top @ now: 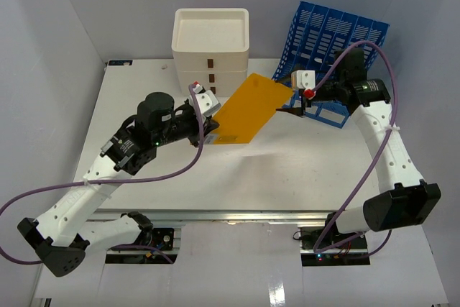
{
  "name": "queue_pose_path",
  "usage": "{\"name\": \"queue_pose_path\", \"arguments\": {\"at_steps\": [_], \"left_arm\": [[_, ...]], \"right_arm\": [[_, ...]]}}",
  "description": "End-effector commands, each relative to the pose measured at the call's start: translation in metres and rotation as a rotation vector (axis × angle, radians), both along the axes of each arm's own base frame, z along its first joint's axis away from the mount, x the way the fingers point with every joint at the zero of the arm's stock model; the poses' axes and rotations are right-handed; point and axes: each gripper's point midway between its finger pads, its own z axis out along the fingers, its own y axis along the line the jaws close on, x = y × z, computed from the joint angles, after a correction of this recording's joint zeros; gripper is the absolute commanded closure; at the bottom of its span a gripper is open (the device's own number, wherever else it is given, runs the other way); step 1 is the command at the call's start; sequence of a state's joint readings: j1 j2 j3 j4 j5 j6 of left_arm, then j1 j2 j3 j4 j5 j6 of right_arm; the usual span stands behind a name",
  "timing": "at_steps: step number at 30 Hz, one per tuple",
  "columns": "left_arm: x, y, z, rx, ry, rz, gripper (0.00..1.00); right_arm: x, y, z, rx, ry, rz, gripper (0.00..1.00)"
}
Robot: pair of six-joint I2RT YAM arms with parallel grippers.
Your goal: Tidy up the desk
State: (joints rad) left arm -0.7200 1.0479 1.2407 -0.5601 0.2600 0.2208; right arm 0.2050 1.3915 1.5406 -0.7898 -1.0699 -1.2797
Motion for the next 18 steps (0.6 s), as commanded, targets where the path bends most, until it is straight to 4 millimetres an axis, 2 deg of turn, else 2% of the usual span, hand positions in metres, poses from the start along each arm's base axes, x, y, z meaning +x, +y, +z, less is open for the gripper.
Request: {"name": "queue_pose_path", "arguments": {"at_steps": [1,6,9,14,16,18], "left_arm": [[-0.011,0.006,-0.002,0.033,-0.046,-0.052,1.00],[-0.012,0.010,-0.007,0.056,-0.042,-0.047,1.00],[-0.014,0.009,-0.003,0.045,-0.046,-0.057,1.00],[-0.014,0.006,0.009,0.027,-0.065,-0.068,1.00],[-0.013,0.006,0.016,0.021,-0.082,-0.071,1.00],[-0.014,0.006,0.021,0.017,-0.099,-0.078,1.00]], "right_arm": [[-0.006,0.008,0.038,0.065,-0.072,0.049,0.17],[-0.011,0.007,0.050,0.076,-0.103,0.040,0.16],[-0.018,0.012,0.046,0.082,-0.066,0.074,0.16],[-0.043,0.043,0.007,-0.014,0.086,0.198,0.21],[-0.060,0.059,-0.019,-0.098,0.148,0.252,0.26],[-0.068,0.068,-0.038,-0.168,0.172,0.268,0.30]]}}
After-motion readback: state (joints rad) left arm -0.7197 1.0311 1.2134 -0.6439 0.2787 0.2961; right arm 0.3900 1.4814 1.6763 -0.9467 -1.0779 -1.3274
